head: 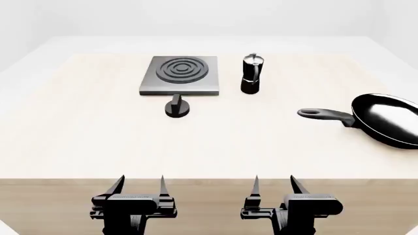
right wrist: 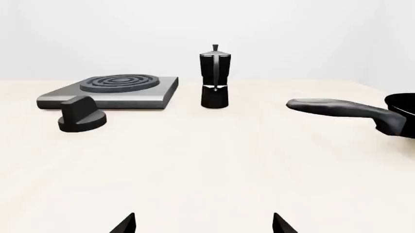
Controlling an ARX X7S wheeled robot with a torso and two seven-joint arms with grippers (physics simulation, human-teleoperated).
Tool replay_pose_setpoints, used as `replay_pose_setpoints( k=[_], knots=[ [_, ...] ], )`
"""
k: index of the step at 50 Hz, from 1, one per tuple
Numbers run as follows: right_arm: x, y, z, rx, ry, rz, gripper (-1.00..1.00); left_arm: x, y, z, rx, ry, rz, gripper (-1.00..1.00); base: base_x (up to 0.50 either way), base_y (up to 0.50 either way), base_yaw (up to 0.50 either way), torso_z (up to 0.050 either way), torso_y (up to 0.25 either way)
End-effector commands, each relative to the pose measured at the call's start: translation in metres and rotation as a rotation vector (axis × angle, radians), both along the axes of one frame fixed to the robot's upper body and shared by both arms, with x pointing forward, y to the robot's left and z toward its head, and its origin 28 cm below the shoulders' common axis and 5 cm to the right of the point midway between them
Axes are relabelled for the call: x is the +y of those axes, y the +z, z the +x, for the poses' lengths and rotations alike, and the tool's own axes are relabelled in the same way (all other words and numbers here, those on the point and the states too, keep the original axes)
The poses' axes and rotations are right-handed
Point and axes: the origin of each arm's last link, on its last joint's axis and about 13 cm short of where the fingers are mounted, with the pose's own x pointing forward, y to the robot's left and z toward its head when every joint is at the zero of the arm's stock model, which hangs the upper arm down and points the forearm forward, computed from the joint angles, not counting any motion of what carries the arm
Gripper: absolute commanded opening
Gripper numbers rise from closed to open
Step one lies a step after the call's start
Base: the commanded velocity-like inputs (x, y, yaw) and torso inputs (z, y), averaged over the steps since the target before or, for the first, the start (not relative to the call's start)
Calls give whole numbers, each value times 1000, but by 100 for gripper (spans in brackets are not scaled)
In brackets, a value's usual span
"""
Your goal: Put the frying pan on the stove.
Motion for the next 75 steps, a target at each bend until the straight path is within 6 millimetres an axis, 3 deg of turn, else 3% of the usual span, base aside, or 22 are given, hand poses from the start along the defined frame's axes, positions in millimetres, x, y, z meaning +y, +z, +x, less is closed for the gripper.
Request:
replay_pose_setpoints(
  k=[1,2,3,10,18,34,75],
  knots=[
    [0,5,-1,-6,0,15,100,0,3,-3,-22,4,57,100,0,0,0,0,0],
    [0,5,-1,-6,0,15,100,0,3,-3,-22,4,57,100,0,0,0,0,0],
    [1,24,-9,-57,-11,3,100,0,11,-7,-51,45,101,100,0,0,0,0,0],
    [3,54,-21,-123,-10,-19,100,2,28,-14,-89,74,102,100,0,0,0,0,0],
    [2,69,-28,-172,-14,5,100,2,35,-19,-123,80,121,100,23,0,0,0,0],
    [2,79,-34,-208,-15,15,100,2,39,-21,-154,91,116,100,220,0,0,0,0],
    [2,77,-39,-203,-2,43,100,1,38,-25,-151,66,124,100,247,0,0,0,0]
  ],
)
